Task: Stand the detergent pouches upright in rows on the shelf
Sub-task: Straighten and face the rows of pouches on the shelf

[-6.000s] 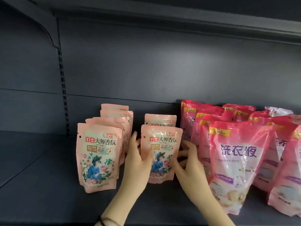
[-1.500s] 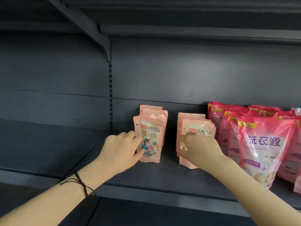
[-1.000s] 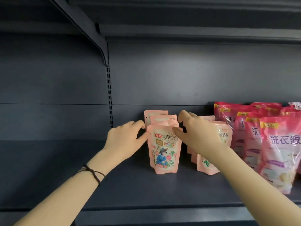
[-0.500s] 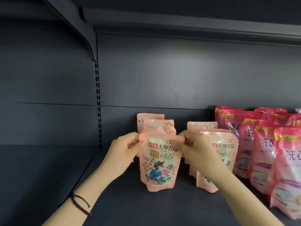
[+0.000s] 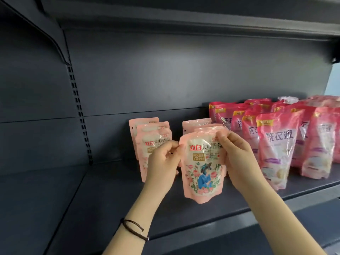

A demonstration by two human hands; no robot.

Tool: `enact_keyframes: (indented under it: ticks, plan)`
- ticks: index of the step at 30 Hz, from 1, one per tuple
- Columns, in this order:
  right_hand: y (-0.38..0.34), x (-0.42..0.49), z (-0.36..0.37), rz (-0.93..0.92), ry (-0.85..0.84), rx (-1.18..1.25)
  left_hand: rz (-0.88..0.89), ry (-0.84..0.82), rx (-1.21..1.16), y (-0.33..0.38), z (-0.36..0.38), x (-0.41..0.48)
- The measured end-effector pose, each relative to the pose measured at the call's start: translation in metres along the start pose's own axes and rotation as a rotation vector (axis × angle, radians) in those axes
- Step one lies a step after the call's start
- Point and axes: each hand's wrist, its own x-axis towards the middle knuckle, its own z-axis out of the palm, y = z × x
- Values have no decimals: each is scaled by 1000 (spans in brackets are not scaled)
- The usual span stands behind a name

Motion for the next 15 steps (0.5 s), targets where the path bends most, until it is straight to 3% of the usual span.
enact_keyframes:
  ticks: [12,15]
  plan:
    - [15,38,-57,-6,51,-140,15,117,215,-16,74,17]
    - [29,33,-69,52,-51,-263,8,140,333,-27,77,4]
